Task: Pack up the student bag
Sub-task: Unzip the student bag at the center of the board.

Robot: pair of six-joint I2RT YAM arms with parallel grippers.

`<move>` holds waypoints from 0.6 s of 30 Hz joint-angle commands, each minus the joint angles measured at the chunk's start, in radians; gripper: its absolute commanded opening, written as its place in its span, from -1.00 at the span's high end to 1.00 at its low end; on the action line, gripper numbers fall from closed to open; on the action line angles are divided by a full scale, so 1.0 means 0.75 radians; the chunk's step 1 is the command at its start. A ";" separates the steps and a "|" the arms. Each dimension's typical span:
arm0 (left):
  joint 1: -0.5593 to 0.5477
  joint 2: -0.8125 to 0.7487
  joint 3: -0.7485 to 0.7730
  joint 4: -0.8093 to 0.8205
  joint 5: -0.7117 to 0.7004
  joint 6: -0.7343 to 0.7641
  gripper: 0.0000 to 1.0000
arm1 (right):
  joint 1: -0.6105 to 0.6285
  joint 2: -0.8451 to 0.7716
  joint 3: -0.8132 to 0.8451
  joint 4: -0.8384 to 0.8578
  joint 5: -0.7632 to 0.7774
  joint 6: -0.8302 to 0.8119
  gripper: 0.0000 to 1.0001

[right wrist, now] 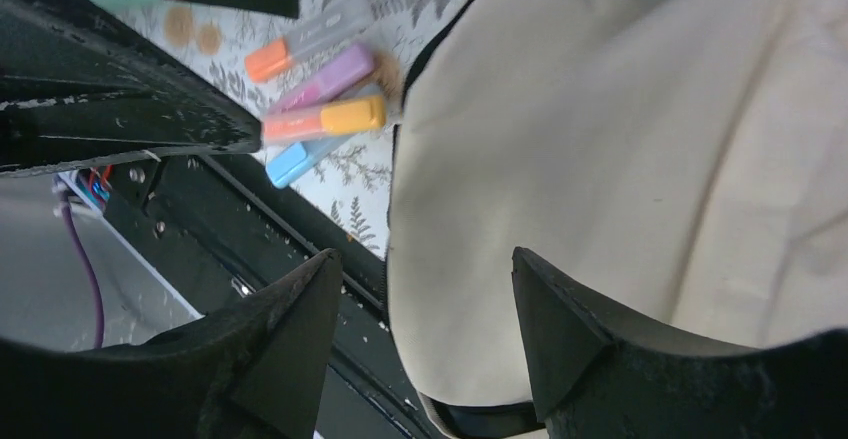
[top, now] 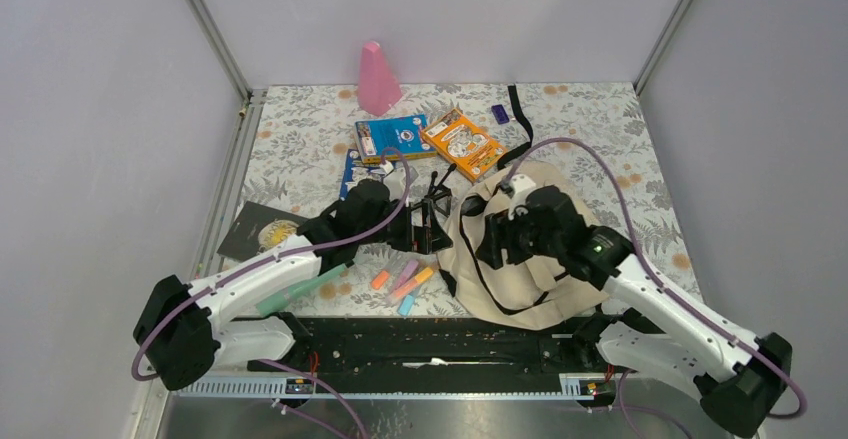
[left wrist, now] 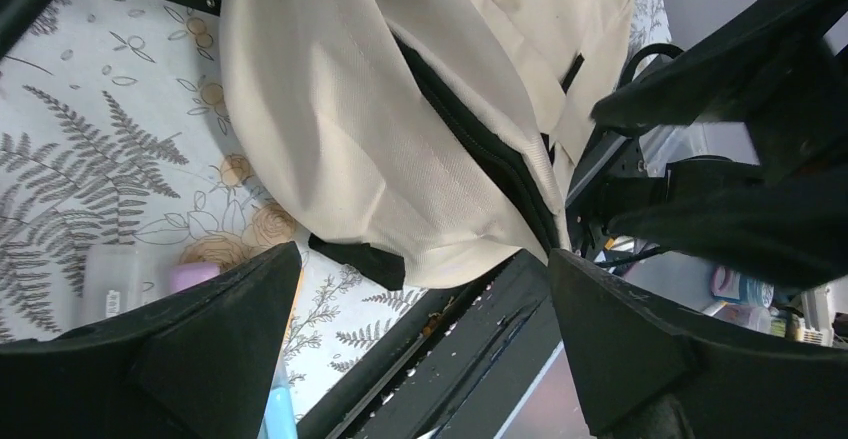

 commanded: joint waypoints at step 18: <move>-0.115 0.175 -0.044 0.273 -0.059 -0.131 -0.98 | 0.192 0.147 -0.043 0.031 0.322 0.090 0.56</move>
